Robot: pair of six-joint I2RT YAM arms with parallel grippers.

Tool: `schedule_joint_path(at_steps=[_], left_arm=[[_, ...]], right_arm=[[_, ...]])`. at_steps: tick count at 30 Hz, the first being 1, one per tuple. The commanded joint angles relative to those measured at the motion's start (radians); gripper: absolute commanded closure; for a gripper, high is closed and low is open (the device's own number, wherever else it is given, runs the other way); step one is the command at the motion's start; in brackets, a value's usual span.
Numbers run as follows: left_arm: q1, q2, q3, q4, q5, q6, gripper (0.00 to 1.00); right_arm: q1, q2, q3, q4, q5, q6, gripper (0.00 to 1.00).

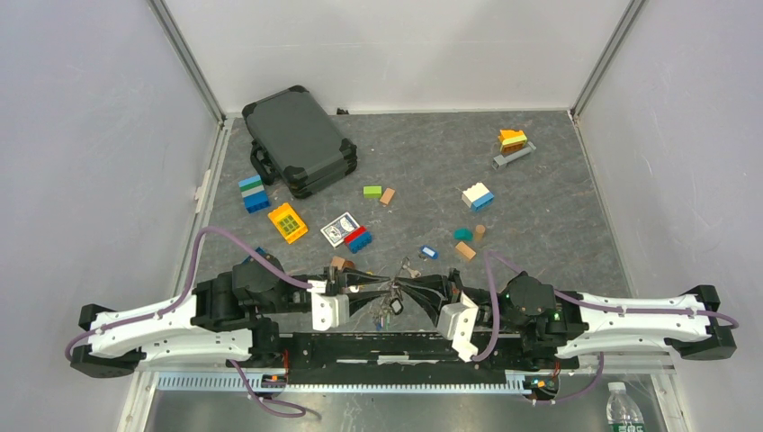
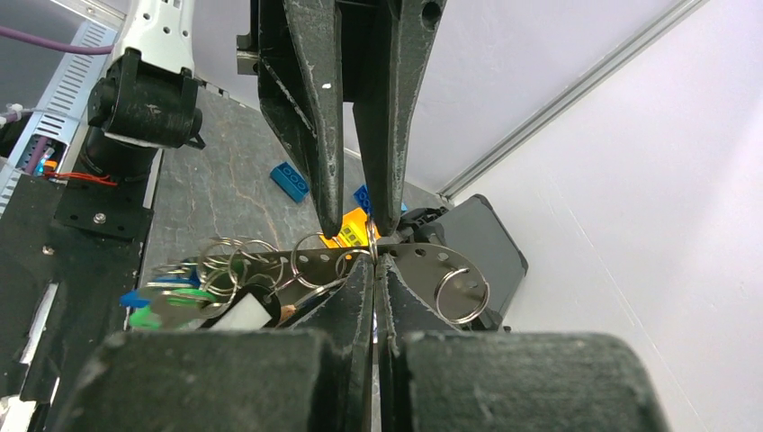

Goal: Remove the keys from the keyring

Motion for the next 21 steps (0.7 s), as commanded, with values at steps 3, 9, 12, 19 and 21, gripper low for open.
schedule_joint_path(at_steps=[3,9,12,19,21], left_arm=[[0.000,0.001,-0.008,0.044,0.034,-0.013,0.71],[0.000,0.011,-0.002,0.043,0.051,-0.005,0.77],[0.001,0.022,0.001,0.037,0.057,-0.004,0.77],[0.000,0.028,0.004,0.036,0.065,-0.003,0.77],[0.000,0.030,0.005,0.035,0.065,-0.004,0.79]], right_arm=[[0.000,-0.007,0.000,0.096,-0.028,0.020,1.00],[0.000,-0.004,-0.001,0.099,-0.045,0.019,1.00],[0.000,-0.002,-0.002,0.101,-0.054,0.022,1.00],[0.000,0.000,-0.002,0.101,-0.066,0.025,1.00],[0.000,-0.001,-0.002,0.103,-0.069,0.024,1.00]])
